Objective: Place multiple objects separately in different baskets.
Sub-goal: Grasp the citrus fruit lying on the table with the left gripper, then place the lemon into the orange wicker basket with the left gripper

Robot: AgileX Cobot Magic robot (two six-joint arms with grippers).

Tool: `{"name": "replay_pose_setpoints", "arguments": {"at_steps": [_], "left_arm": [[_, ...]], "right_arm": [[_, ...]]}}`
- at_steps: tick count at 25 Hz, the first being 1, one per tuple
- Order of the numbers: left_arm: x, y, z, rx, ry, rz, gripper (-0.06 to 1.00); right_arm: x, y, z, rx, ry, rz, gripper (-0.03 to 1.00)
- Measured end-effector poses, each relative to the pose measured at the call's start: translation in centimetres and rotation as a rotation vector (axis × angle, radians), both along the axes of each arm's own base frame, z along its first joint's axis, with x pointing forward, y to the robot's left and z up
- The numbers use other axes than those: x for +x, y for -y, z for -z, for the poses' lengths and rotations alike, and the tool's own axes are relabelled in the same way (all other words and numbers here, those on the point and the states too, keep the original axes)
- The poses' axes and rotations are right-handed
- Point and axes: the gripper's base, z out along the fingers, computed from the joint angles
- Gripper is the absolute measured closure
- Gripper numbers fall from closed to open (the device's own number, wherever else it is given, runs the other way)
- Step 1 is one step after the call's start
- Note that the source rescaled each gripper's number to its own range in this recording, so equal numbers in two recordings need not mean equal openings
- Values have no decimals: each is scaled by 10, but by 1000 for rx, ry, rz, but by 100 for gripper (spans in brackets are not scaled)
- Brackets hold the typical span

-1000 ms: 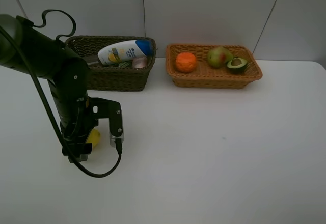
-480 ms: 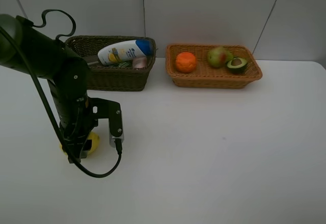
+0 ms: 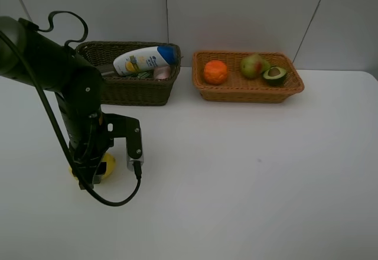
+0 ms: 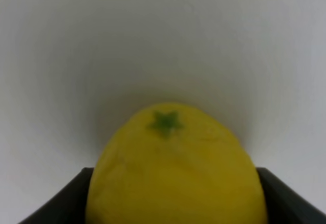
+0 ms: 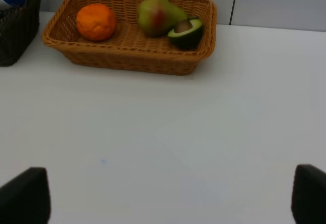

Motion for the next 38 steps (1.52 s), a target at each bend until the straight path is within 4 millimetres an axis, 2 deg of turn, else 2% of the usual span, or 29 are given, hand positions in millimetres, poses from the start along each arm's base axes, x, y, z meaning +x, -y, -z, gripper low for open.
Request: {"name": "replay_pose_setpoints", "arguments": {"at_steps": [19,29,33,38], "left_arm": [[0,0,-3,-8,9,-2,19],[-1,0,-33,-52,80,-6,19],[-1,1,-54,-93,127,-18,19],[11,13,-81,-167,154,-69,19]], "right_arm": [[0,0,0,0,0,0,-3],[0,0,0,0,0,0,-3],[0,0,0,0,0,0,-3],[0,0,0,0,0,0,-3]]}}
